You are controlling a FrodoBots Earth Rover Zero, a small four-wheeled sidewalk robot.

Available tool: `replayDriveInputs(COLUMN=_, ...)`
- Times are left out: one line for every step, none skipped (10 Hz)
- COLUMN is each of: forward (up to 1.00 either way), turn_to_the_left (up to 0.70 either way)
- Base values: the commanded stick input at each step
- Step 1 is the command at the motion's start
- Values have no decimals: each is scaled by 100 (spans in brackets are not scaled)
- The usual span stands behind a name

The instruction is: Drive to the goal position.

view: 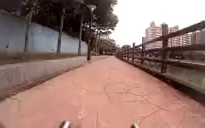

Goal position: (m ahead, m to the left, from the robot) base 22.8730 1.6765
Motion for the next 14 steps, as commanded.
replayDriveInputs(forward=100, turn_to_the_left=-25)
replayDriveInputs(forward=100, turn_to_the_left=-34)
replayDriveInputs(forward=100, turn_to_the_left=-16)
replayDriveInputs(forward=100, turn_to_the_left=0)
replayDriveInputs(forward=100, turn_to_the_left=0)
replayDriveInputs(forward=100, turn_to_the_left=0)
replayDriveInputs(forward=100, turn_to_the_left=0)
replayDriveInputs(forward=100, turn_to_the_left=0)
replayDriveInputs(forward=100, turn_to_the_left=-19)
replayDriveInputs(forward=100, turn_to_the_left=-37)
replayDriveInputs(forward=100, turn_to_the_left=-22)
replayDriveInputs(forward=100, turn_to_the_left=0)
replayDriveInputs(forward=100, turn_to_the_left=0)
replayDriveInputs(forward=100, turn_to_the_left=0)
